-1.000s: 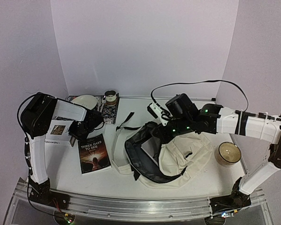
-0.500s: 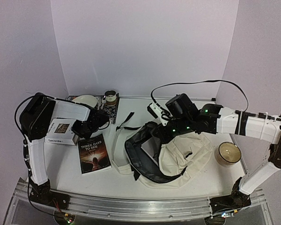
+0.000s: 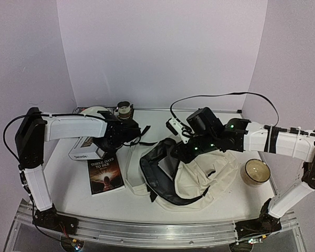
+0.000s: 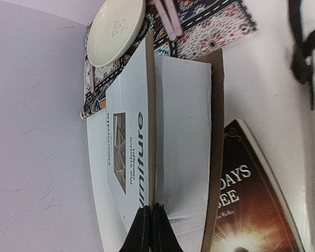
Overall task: Pack the student bag
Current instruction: Place the largest pocket of the student bag.
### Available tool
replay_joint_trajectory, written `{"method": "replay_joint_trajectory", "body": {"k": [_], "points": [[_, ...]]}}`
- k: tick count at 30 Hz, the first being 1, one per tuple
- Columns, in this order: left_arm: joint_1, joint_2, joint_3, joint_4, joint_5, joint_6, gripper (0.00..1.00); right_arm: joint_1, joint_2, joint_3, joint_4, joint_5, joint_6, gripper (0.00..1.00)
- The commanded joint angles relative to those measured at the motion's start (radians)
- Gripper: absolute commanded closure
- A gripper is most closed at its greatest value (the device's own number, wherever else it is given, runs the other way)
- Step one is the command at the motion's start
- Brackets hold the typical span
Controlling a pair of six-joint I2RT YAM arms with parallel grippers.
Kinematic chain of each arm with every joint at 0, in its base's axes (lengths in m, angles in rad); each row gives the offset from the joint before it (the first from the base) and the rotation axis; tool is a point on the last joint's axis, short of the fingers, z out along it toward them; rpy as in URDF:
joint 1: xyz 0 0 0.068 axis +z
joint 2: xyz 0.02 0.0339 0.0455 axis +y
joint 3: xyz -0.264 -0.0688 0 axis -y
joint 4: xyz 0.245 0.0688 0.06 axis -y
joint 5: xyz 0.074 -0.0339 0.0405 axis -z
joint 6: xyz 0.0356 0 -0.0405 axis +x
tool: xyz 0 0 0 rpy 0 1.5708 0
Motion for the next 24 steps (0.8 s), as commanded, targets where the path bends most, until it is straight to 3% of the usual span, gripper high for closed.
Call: {"method": "replay_joint_trajectory", "body": {"k": [1,8,14,24], "points": [[-0.082,-0.103,0.044,-0.035,-0.039,-0.027,1.00,0.005,-0.041,-0.002,-0.018,-0.029,0.066,0.65],[-0.187,-0.165,0.023,-0.035,-0.077,-0.032,1.00,-0.001,-0.082,0.051,-0.047,0.015,0.197,0.24],[-0.290,-0.186,-0.014,-0.032,-0.122,-0.060,1.00,-0.028,-0.064,0.120,-0.042,-0.033,0.377,0.03],[-0.461,-0.157,-0.057,-0.023,-0.308,-0.102,1.00,-0.092,0.068,0.168,0.078,-0.146,0.662,0.02]]}}
